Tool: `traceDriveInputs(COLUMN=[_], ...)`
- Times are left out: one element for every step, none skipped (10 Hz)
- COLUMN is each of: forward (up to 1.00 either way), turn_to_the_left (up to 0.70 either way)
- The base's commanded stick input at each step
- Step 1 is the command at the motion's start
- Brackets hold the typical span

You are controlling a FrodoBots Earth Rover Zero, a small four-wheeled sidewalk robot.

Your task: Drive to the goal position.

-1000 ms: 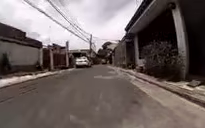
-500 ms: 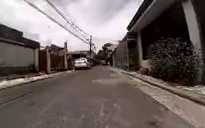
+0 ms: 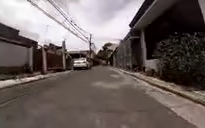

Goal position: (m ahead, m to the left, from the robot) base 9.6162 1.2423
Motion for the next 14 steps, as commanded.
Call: traceDriveInputs(forward=[1.00, 1.00, 1.00, 1.00, 1.00, 1.00, 1.00, 1.00, 1.00, 1.00, 1.00, 1.00, 1.00, 1.00], turn_to_the_left=[0.00, 0.00, 0.00, 0.00, 0.00, 0.00, 0.00, 0.00, 0.00, 0.00, 0.00, 0.00, 0.00, 0.00])
